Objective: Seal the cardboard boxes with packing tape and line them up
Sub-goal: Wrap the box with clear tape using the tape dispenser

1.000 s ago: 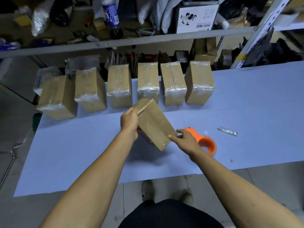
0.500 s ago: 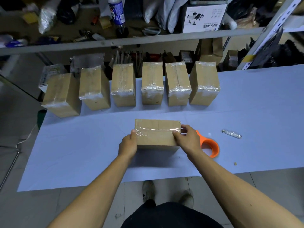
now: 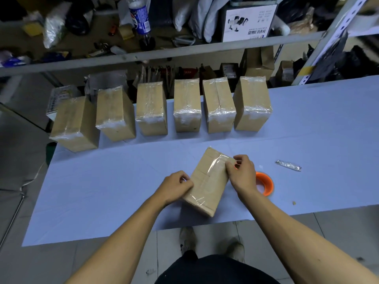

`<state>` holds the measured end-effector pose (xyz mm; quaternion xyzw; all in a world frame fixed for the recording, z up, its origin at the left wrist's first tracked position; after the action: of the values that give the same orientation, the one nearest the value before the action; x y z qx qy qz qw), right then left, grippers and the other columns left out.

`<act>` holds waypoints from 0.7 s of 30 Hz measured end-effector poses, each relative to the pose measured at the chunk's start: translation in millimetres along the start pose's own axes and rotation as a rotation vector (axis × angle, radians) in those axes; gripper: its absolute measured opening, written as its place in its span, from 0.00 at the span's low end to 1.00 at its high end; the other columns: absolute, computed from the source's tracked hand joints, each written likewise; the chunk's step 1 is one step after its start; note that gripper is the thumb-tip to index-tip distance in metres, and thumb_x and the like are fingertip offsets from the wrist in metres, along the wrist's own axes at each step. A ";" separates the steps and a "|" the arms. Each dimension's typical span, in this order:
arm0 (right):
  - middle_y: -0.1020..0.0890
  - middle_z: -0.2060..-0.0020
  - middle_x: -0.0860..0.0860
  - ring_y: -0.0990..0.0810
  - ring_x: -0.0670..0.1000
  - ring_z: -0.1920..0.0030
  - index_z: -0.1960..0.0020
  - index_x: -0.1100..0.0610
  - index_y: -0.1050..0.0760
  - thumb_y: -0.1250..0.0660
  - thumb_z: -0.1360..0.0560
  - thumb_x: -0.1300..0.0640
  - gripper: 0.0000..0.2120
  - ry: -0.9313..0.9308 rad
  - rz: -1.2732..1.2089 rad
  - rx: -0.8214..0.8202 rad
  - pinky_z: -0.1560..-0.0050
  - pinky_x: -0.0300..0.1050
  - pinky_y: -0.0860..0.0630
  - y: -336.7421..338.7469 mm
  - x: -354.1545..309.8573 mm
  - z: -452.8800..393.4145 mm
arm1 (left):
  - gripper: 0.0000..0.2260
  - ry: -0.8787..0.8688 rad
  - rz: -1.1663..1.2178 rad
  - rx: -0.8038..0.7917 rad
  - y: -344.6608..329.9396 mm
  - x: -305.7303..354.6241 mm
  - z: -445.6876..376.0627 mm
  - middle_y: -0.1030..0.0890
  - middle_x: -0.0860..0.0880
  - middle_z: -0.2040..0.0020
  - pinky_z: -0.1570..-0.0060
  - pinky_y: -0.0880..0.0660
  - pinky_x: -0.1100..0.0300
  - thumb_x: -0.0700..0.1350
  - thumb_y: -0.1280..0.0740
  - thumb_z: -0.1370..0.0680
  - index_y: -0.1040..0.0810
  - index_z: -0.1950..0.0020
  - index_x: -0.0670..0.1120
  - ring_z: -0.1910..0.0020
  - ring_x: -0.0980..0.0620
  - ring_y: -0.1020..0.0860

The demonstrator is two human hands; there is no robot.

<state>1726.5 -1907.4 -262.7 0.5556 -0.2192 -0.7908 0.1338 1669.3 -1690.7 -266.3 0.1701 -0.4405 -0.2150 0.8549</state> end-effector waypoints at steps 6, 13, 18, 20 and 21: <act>0.32 0.31 0.43 0.29 0.44 0.35 0.20 0.54 0.47 0.33 0.22 0.64 0.36 -0.070 -0.247 -0.291 0.37 0.42 0.29 -4.4 2.1 15.5 | 0.22 -0.054 0.199 0.025 -26.8 28.4 -9.4 0.23 0.56 0.37 0.41 0.26 0.54 0.49 0.32 0.23 0.31 0.30 0.56 0.41 0.53 0.23; 0.24 0.35 0.41 0.24 0.44 0.37 0.27 0.44 0.36 0.40 0.22 0.62 0.26 -0.025 -0.197 -0.443 0.44 0.38 0.25 -7.1 6.7 26.3 | 0.26 0.037 0.318 0.017 -42.8 16.6 -4.3 0.25 0.54 0.40 0.43 0.23 0.53 0.53 0.27 0.28 0.33 0.33 0.54 0.45 0.54 0.22; 0.24 0.40 0.33 0.21 0.43 0.40 0.31 0.36 0.35 0.39 0.20 0.65 0.28 -0.027 -0.254 -0.597 0.47 0.36 0.22 -6.5 7.4 32.2 | 0.33 -0.037 0.319 0.155 -45.3 17.9 -17.5 0.26 0.56 0.37 0.38 0.27 0.56 0.57 0.26 0.28 0.38 0.27 0.56 0.40 0.55 0.24; 0.24 0.39 0.35 0.21 0.44 0.40 0.33 0.35 0.33 0.37 0.21 0.63 0.26 -0.034 -0.255 -0.620 0.47 0.37 0.21 -3.6 8.4 28.5 | 0.25 -0.064 0.330 0.180 -48.5 18.7 -18.3 0.23 0.58 0.41 0.44 0.27 0.60 0.53 0.28 0.24 0.35 0.31 0.57 0.43 0.56 0.23; 0.24 0.37 0.38 0.21 0.45 0.39 0.31 0.37 0.32 0.35 0.21 0.61 0.25 -0.029 -0.210 -0.586 0.44 0.39 0.22 -1.9 9.7 26.2 | 0.21 -0.067 0.337 0.193 -49.3 18.2 -17.8 0.21 0.60 0.44 0.46 0.27 0.61 0.51 0.28 0.24 0.33 0.36 0.59 0.45 0.57 0.22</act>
<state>1698.6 -1905.0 -264.1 0.5018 0.0747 -0.8375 0.2028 1682.7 -1740.2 -287.4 0.1680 -0.5096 -0.0313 0.8432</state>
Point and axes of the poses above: each hand's wrist, its own z-axis away from the middle knuckle, its own y-axis out of the back of the hand, x = y × z, the point moved 2 cm from there along -z, towards the middle knuckle
